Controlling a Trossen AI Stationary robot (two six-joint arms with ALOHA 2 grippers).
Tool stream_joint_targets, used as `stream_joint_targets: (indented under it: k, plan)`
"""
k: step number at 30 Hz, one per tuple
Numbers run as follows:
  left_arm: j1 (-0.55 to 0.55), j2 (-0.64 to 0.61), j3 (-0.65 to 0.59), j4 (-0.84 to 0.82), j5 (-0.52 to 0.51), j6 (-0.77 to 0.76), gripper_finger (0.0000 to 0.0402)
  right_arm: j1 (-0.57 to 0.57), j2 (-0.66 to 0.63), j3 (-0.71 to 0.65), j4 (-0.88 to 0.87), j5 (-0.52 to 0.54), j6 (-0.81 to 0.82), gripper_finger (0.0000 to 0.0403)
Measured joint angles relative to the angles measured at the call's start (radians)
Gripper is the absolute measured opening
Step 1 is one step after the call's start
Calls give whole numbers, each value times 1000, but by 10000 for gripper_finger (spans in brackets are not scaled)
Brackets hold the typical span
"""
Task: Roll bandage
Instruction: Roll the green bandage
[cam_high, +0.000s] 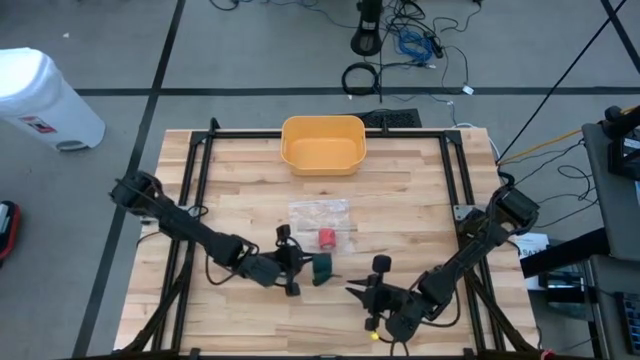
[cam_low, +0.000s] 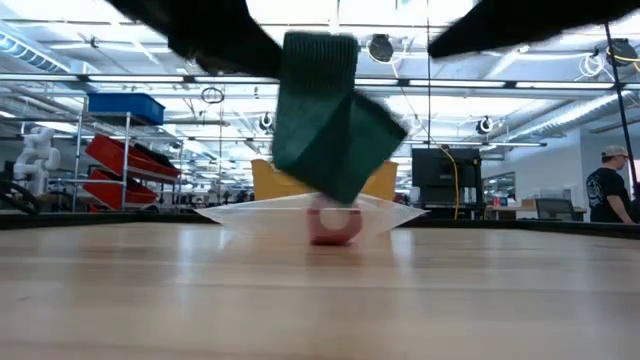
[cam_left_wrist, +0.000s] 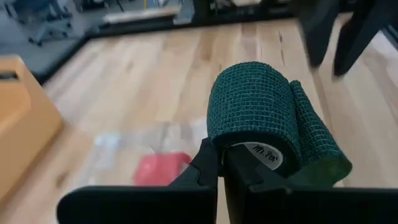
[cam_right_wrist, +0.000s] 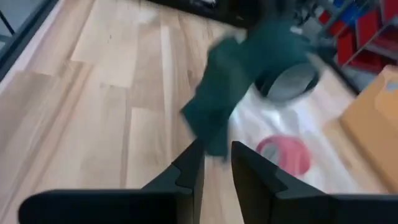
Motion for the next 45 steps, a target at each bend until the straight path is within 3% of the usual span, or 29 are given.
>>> stream_joint_targets:
  k: [5, 8, 17, 20, 24, 31, 40, 45]
  plan:
    - [16, -53, 0, 5, -1, 88, 3, -10, 1, -144, 206, -14, 49, 70]
    - [26, -69, 0, 4, 1, 120, 3, -15, 1, -210, 344, 16, -51, 82]
    - [52, -78, 0, 4, 43, 149, 3, -71, -6, -222, 472, 19, -303, 183]
    - [59, -78, 0, 7, 55, 150, 3, -111, -8, -222, 475, 4, -313, 193]
    - [59, -78, 0, 12, 55, 150, 3, -158, -8, -222, 477, -77, -313, 158]
    - [68, -78, 0, 11, 55, 155, 3, -183, -8, -222, 480, -176, -334, 13]
    - [112, -78, 0, 7, 55, 204, 2, -92, -8, -215, 472, -275, -341, 0]
    - [133, -78, 0, 0, 82, 260, 2, -61, -34, -95, 354, -271, -400, 0]
